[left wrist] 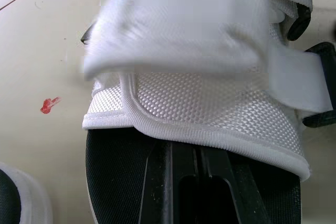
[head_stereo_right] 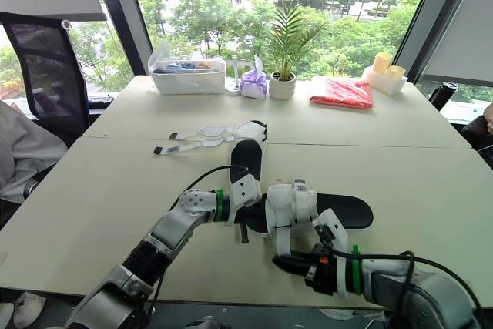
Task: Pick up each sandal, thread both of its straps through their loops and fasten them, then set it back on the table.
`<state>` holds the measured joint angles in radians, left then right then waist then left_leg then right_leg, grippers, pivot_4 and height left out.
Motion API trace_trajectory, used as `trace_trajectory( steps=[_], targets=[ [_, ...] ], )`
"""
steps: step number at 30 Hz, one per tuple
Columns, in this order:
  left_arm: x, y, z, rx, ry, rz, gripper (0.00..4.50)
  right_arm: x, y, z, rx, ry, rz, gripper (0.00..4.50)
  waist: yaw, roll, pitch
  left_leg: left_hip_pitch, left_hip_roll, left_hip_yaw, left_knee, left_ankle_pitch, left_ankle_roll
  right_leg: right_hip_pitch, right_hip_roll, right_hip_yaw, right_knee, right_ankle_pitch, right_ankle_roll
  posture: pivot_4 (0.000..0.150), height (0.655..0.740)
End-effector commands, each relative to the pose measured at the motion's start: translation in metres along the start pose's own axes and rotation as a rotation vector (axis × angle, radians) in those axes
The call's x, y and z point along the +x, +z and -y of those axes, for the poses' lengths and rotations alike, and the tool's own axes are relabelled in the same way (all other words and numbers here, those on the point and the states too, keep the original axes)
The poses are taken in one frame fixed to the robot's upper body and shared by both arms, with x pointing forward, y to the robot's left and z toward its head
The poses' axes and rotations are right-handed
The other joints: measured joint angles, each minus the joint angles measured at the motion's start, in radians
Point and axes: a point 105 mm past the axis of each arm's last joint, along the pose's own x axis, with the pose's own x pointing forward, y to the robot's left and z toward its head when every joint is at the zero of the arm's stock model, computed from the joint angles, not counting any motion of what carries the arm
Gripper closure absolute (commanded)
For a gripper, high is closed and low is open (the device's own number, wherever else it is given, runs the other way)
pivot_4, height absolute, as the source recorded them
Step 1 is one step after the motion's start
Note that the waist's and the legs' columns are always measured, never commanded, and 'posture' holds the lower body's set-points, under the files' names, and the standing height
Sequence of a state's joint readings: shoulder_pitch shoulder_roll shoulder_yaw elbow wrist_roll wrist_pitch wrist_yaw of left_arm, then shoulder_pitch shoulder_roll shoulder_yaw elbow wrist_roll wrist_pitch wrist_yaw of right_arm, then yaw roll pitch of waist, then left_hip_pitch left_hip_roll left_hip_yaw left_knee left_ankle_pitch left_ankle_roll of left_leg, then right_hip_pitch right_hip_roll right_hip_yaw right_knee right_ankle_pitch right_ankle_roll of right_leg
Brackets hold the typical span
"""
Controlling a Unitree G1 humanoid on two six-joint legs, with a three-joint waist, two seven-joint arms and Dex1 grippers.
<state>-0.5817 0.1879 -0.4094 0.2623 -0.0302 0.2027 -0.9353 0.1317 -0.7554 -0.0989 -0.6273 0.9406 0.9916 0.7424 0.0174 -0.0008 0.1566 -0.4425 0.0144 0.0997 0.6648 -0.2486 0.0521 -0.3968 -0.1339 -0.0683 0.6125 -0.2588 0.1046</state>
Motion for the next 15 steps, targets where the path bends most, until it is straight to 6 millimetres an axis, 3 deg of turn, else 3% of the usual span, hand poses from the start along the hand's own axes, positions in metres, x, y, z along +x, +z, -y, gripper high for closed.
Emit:
trace_trajectory(
  steps=[1, 6, 8, 11, 15],
  targets=[
    [0.003, -0.022, 0.01, -0.04, -0.032, -0.071, 4.5, -0.003, 0.008, -0.036, -0.054, 0.138, -0.012, 4.48, -0.001, -0.001, 0.0, 0.0, 0.0, 0.0, 0.0, 0.0, 0.0, 0.0, 0.0, 0.0, 0.0, 0.0, 0.0, 0.15, 0.74],
    [0.003, -0.022, 0.01, -0.041, -0.034, -0.071, 4.5, -0.005, 0.026, -0.04, -0.071, 0.154, 0.035, 4.48, -0.001, -0.001, 0.0, 0.0, 0.0, 0.0, 0.0, 0.0, 0.0, 0.0, 0.0, 0.0, 0.0, 0.0, 0.0, 0.15, 0.74],
    [0.004, -0.022, 0.01, -0.041, -0.037, -0.071, 4.5, -0.005, 0.043, -0.037, -0.084, 0.153, 0.086, 4.48, -0.001, -0.001, 0.0, 0.0, 0.0, 0.0, 0.0, 0.0, 0.0, 0.0, 0.0, 0.0, 0.0, 0.0, 0.0, 0.15, 0.74],
    [0.006, -0.021, 0.011, -0.039, -0.042, -0.07, 4.5, 0.0, 0.073, -0.026, -0.048, 0.15, 0.212, 4.48, -0.002, -0.001, 0.001, 0.0, 0.0, 0.0, 0.0, 0.0, 0.0, 0.0, 0.0, 0.0, 0.0, 0.0, 0.0, 0.15, 0.74],
    [0.007, -0.02, 0.011, -0.037, -0.044, -0.066, 4.5, 0.008, 0.093, 0.0, 0.072, 0.089, 0.332, 4.48, 0.002, -0.001, 0.0, 0.0, 0.0, 0.0, 0.0, 0.0, 0.0, -0.001, 0.0, 0.0, 0.0, 0.0, 0.0, 0.15, 0.74]
  ],
)
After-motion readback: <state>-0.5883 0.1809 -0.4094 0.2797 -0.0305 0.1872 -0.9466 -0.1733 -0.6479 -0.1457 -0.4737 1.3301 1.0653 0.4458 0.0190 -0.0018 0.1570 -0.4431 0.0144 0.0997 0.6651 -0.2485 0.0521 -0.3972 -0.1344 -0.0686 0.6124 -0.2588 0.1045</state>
